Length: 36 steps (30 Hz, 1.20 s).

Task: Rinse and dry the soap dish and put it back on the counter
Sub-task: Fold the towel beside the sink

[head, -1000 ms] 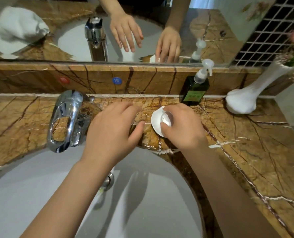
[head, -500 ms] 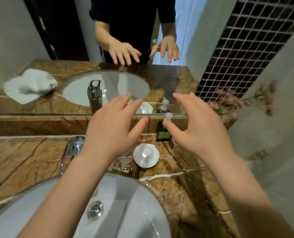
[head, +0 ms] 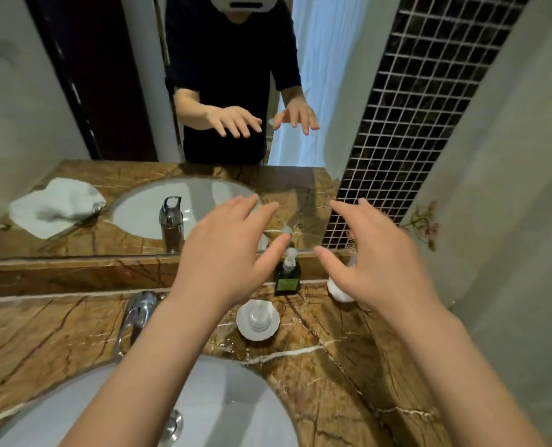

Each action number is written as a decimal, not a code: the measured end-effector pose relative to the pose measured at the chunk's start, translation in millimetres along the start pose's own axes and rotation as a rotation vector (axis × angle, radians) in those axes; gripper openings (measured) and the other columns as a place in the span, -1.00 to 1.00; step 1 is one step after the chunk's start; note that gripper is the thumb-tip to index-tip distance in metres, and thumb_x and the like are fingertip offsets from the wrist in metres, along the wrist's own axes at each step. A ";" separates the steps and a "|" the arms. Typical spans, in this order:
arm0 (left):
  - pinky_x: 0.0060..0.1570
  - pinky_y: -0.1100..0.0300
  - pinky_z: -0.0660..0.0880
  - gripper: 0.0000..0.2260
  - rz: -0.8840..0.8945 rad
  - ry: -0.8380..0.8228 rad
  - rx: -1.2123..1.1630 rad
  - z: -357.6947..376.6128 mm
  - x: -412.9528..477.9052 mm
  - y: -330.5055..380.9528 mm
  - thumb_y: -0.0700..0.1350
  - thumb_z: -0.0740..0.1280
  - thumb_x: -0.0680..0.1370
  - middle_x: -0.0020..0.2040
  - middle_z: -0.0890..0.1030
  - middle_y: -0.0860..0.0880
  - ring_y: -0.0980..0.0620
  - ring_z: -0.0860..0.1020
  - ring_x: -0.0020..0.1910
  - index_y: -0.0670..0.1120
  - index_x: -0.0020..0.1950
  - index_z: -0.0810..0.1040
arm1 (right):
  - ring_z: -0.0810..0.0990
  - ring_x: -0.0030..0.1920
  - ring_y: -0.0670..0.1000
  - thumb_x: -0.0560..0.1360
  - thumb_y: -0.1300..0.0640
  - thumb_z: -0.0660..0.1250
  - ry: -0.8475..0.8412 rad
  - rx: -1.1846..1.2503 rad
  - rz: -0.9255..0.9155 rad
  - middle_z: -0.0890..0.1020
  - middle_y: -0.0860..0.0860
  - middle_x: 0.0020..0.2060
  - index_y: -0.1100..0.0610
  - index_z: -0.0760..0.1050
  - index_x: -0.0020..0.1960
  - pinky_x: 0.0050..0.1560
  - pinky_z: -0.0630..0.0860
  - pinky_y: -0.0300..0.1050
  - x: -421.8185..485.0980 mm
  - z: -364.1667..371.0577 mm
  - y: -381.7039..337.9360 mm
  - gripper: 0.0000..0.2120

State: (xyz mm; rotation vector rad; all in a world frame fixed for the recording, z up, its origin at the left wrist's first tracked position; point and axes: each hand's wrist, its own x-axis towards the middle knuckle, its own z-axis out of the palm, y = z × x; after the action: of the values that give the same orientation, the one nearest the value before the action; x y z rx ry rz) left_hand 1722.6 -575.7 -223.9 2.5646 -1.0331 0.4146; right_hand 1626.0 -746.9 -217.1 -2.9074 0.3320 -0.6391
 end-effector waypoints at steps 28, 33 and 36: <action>0.09 -0.03 0.44 -0.53 -0.782 0.033 0.283 -127.9 -330.8 -326.6 0.20 0.07 0.51 0.27 0.54 -0.07 -0.12 0.47 0.25 0.02 0.30 0.45 | 0.27 0.44 0.05 0.41 -0.18 0.27 -0.270 0.366 -0.658 0.46 0.01 0.34 0.07 0.33 0.39 0.28 0.36 -0.05 -32.3 181.9 -454.4 -0.38; 0.23 0.01 0.35 -0.51 -0.833 -0.020 0.299 -130.3 -371.6 -361.6 0.20 0.05 0.51 0.35 0.48 -0.08 -0.10 0.40 0.34 0.01 0.33 0.43 | 0.30 0.43 0.09 0.42 -0.14 0.29 -0.327 0.415 -0.695 0.49 0.03 0.30 0.08 0.33 0.38 0.29 0.37 0.00 -47.8 208.3 -499.8 -0.41; 0.26 0.01 0.32 -0.52 -0.835 -0.027 0.294 -130.6 -381.7 -375.9 0.19 0.05 0.52 0.37 0.46 -0.07 -0.09 0.37 0.36 0.02 0.35 0.41 | 0.28 0.44 0.08 0.42 -0.14 0.29 -0.336 0.421 -0.708 0.49 0.03 0.30 0.08 0.33 0.37 0.30 0.33 -0.05 -50.8 218.8 -514.7 -0.41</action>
State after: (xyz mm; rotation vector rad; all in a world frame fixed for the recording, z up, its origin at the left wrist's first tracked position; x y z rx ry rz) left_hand 1706.5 -35.1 -332.1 2.9586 0.1639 0.3061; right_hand 1768.8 -217.2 -336.8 -2.5924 -0.7983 -0.2285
